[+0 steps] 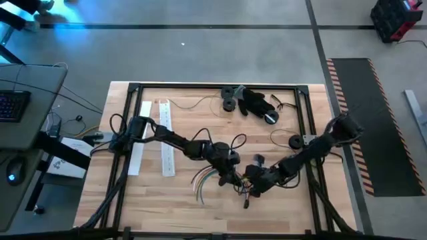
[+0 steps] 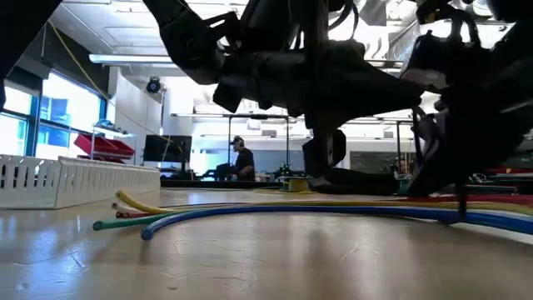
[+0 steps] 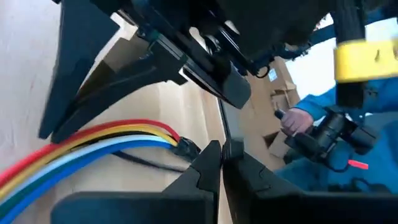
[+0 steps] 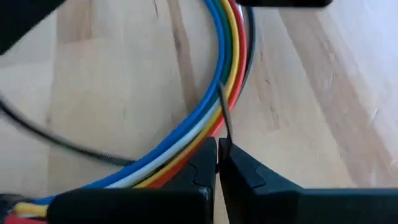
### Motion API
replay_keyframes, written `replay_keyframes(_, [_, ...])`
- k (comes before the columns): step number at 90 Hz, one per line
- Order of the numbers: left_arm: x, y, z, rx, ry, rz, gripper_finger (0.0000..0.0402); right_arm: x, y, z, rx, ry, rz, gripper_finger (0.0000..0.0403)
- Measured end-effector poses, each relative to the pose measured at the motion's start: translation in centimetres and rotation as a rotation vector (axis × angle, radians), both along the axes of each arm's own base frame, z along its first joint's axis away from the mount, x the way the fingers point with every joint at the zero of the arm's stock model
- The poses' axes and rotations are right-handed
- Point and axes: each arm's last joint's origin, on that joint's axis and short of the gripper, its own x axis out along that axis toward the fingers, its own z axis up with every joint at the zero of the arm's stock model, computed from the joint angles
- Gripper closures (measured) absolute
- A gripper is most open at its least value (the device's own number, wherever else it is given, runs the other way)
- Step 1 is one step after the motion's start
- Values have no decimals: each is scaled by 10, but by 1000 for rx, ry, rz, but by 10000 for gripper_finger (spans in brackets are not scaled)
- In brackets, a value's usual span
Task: Ziptie cables
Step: Wrap the cables together using a black zip tie
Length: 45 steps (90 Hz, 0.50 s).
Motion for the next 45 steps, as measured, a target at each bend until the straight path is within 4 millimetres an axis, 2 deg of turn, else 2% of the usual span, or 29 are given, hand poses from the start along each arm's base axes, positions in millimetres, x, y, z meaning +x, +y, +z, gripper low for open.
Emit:
replay_keyframes(21, [0,2,0,-3,-1,-3,402,13,-2,10,-20,-19,36,403])
replay_keyframes(45, [0,0,0,6,-8,-5,402,5,9,10,31,-52,-83,403])
